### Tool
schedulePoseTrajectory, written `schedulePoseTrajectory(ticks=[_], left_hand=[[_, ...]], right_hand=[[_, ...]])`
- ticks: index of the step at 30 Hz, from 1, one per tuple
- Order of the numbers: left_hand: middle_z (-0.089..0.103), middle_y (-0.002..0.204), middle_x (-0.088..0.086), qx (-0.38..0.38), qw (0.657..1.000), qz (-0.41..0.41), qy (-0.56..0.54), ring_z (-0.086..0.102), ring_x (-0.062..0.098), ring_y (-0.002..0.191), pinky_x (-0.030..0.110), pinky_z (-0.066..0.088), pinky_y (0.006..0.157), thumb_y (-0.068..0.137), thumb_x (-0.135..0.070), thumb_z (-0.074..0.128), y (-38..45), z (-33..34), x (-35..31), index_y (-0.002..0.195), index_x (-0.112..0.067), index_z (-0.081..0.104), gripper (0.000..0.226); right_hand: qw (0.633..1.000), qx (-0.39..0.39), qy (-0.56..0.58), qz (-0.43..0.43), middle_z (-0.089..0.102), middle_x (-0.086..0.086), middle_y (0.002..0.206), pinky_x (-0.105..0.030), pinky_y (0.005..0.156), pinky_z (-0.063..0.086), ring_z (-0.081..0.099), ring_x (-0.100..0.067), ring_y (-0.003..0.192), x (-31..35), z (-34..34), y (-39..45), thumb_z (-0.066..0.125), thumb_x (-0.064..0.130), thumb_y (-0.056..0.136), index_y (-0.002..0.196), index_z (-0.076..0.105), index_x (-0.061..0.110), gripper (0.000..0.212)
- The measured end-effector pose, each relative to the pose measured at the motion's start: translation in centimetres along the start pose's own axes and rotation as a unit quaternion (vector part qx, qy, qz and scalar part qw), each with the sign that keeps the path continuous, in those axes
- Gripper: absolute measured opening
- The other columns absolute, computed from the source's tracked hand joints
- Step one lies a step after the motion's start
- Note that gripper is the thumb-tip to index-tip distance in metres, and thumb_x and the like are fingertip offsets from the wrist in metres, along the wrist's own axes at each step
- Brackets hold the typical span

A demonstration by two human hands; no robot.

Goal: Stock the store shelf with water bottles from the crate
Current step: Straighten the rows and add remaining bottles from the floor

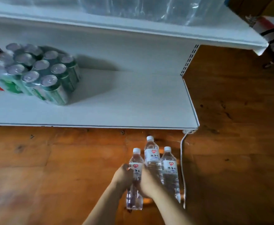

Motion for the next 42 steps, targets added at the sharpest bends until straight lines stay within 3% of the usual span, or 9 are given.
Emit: schedulePoseTrajectory(ticks=[4,8,14,19,24,27,35,39,42], left_hand=[[0.073,0.111,0.010,-0.011,1.000,0.009,-0.012,0.070,0.024,0.096,0.037,0.058,0.081,0.094,-0.030,0.056,0.4,0.1,2.0,0.116,-0.012,0.065,0.030],[0.076,0.088,0.002,-0.022,0.998,0.025,-0.060,0.067,0.010,0.069,0.022,0.048,0.056,0.090,-0.031,0.070,-0.9,-0.7,2.6,0.098,-0.015,0.072,0.018],[0.072,0.104,0.001,-0.017,0.990,0.075,-0.114,0.073,0.016,0.090,0.039,0.062,0.074,0.063,-0.051,0.084,-4.1,-3.2,-1.1,0.114,-0.022,0.055,0.066],[0.074,0.104,-0.009,-0.009,0.976,0.198,-0.090,0.071,0.007,0.093,0.032,0.059,0.086,0.068,-0.056,0.083,-7.9,-4.9,-8.6,0.115,-0.029,0.060,0.059],[0.073,0.106,-0.014,-0.039,0.940,0.325,-0.095,0.069,0.001,0.093,0.028,0.058,0.083,0.072,-0.058,0.080,-12.1,-6.3,-16.2,0.114,-0.036,0.059,0.052],[0.071,0.107,-0.020,-0.078,0.914,0.387,-0.094,0.067,-0.004,0.093,0.012,0.052,0.074,0.075,-0.062,0.075,-14.8,-6.8,-20.3,0.115,-0.039,0.058,0.049],[0.072,0.102,-0.021,-0.108,0.843,0.511,-0.127,0.065,-0.001,0.095,0.008,0.047,0.074,0.078,-0.054,0.072,-21.6,-7.9,-30.2,0.119,-0.034,0.062,0.046],[0.071,0.111,-0.015,-0.113,0.824,0.548,-0.090,0.064,0.004,0.106,0.017,0.049,0.085,0.086,-0.054,0.068,-22.8,-8.3,-34.6,0.127,-0.034,0.059,0.047],[0.056,0.133,-0.010,-0.198,0.806,0.557,-0.007,0.046,0.013,0.131,0.034,0.041,0.106,0.082,-0.073,0.056,-22.4,-8.6,-37.3,0.137,-0.042,0.051,0.064]], right_hand=[[0.999,-0.021,0.037,0.013,0.062,-0.001,0.116,-0.033,0.081,0.056,0.064,-0.022,0.099,0.1,1.2,0.0,0.063,0.023,0.089,0.143,0.034,0.032,0.062],[0.994,0.006,0.105,-0.020,0.062,0.008,0.114,-0.036,0.088,0.055,0.063,-0.017,0.104,0.2,1.2,-1.2,0.074,0.033,0.079,0.123,0.051,0.035,0.050],[0.982,-0.032,0.147,-0.114,0.051,0.014,0.117,-0.018,0.083,0.041,0.047,-0.004,0.101,1.0,-4.7,-5.1,0.073,0.031,0.086,0.135,0.046,0.030,0.056],[0.963,-0.093,0.189,-0.166,0.046,0.016,0.139,-0.024,0.095,0.046,0.052,-0.012,0.126,2.1,-11.0,-8.5,0.071,0.048,0.087,0.148,0.029,0.039,0.074],[0.932,-0.143,0.232,-0.237,0.043,0.023,0.146,-0.005,0.090,0.043,0.047,0.015,0.117,3.0,-18.3,-10.9,0.072,0.044,0.087,0.153,0.018,0.047,0.085],[0.914,-0.186,0.228,-0.280,0.041,0.023,0.150,-0.022,0.109,0.038,0.040,0.005,0.133,3.8,-22.7,-12.5,0.071,0.049,0.085,0.154,0.013,0.050,0.090],[0.870,-0.278,0.194,-0.359,0.050,0.034,0.135,-0.031,0.101,0.051,0.053,0.004,0.121,5.9,-32.0,-16.2,0.073,0.053,0.076,0.150,0.011,0.055,0.096],[0.837,-0.314,0.213,-0.394,0.047,0.019,0.148,-0.043,0.105,0.050,0.048,-0.008,0.135,6.7,-36.3,-15.7,0.072,0.051,0.079,0.153,0.011,0.050,0.096],[0.818,-0.354,0.222,-0.394,0.042,0.008,0.154,-0.034,0.108,0.045,0.037,-0.003,0.138,7.2,-38.9,-14.7,0.068,0.051,0.077,0.156,0.010,0.043,0.098]])
Point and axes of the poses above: each hand's wrist, its own y-axis towards the middle knuckle, its own z-axis out of the palm, x = y × z, the point moved 1 cm from there along y, towards the middle knuckle
